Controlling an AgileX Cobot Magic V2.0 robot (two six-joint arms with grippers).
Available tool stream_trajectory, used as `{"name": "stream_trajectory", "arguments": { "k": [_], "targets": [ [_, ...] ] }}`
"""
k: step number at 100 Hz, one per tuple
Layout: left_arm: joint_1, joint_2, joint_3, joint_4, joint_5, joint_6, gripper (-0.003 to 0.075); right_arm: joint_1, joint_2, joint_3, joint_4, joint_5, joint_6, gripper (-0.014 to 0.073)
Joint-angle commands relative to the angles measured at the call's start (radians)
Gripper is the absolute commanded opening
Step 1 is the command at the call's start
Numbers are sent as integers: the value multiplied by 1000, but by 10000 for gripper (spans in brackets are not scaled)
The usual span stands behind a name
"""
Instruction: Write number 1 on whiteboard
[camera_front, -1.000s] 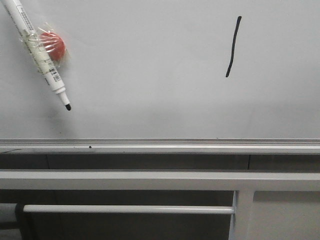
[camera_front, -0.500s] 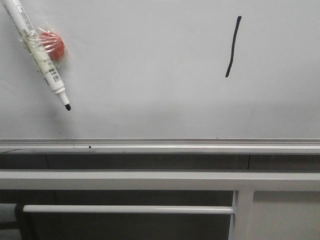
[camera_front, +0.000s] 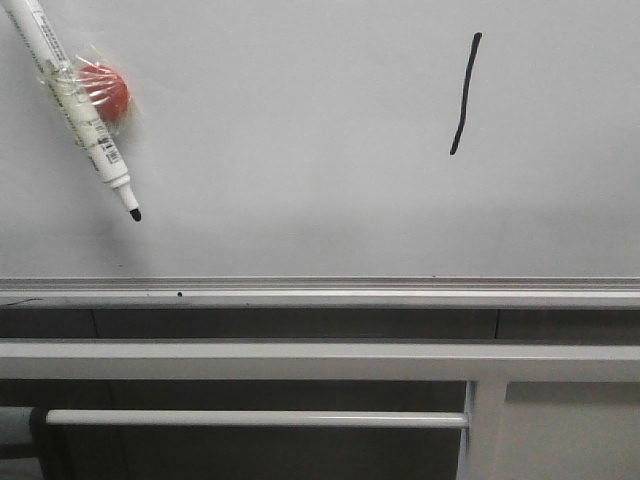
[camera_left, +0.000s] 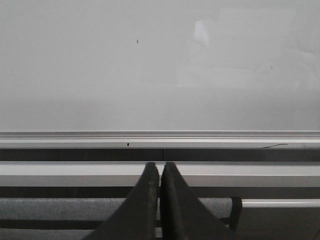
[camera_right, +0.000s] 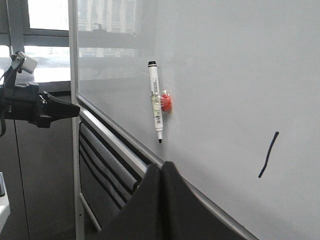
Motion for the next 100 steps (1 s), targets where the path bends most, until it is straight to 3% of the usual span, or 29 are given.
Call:
{"name": "stream_trajectory", "arguments": {
  "k": [1,100],
  "targets": [
    [3,-22,6,-6,-67,-2,-20,-3,-10,-35,39,-31,-8,-64],
    [3,-22,6,-4,-69,-2,-20,-3,-10,-35,32,-47,-6,-64]
  ]
}}
